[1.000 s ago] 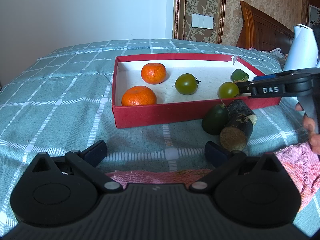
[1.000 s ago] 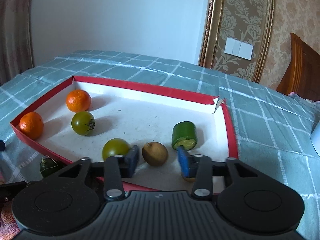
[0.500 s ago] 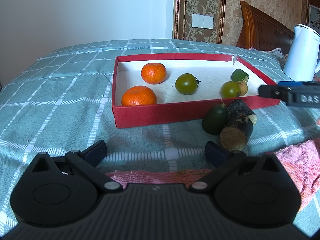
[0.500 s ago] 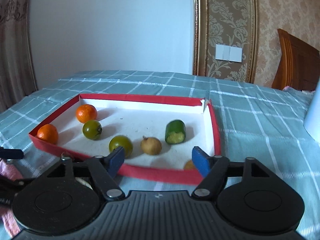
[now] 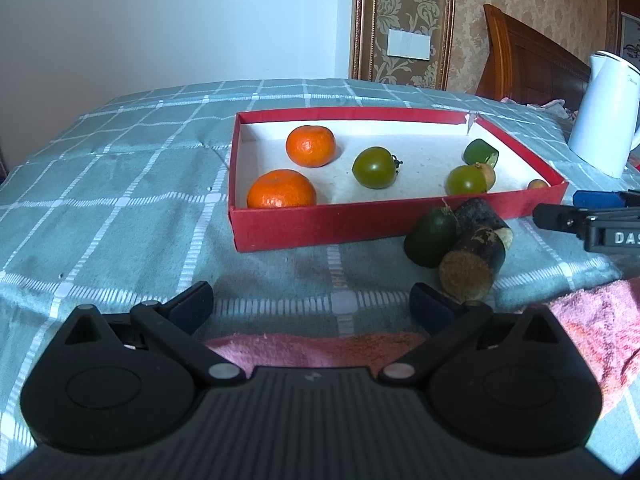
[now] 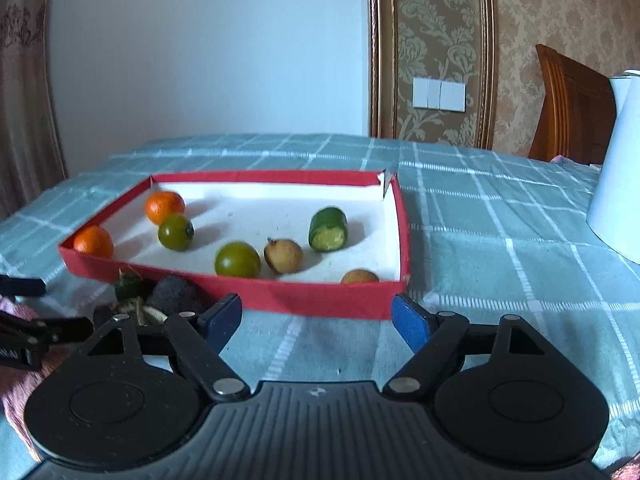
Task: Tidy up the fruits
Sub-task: 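Pull the right gripper back out of the tray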
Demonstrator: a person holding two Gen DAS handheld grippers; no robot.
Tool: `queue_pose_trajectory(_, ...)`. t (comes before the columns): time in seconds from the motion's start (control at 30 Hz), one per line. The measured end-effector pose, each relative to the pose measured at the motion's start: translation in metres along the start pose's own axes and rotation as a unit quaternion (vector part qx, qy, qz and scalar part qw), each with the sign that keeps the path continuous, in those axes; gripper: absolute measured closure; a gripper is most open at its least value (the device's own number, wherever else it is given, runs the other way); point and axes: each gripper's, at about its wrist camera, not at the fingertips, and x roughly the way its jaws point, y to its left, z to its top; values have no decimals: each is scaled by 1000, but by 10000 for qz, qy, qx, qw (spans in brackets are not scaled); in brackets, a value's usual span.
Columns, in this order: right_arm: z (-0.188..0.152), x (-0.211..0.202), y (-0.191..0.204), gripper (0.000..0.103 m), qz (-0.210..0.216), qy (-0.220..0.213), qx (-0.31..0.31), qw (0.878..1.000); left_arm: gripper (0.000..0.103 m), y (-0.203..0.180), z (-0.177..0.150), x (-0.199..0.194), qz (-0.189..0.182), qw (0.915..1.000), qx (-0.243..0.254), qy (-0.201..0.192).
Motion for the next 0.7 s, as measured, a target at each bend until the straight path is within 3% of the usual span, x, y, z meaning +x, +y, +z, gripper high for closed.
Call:
queue_pose_trajectory(0.27, -1, 5, -7, 21, -547, 47, 191, 9983, 0, -21, 5, -15, -230, 9995, -102, -164)
queue_pose_trajectory(0.4, 0, 8, -19, 21, -555, 168, 507, 9970, 0, -29, 8, -13, -173, 9997, -89, -123)
queue_pose_trajectory(0.7, -1, 8, -22, 21, -621, 188, 603, 9961, 0, -41, 12, -10, -895, 9956, -276, 83)
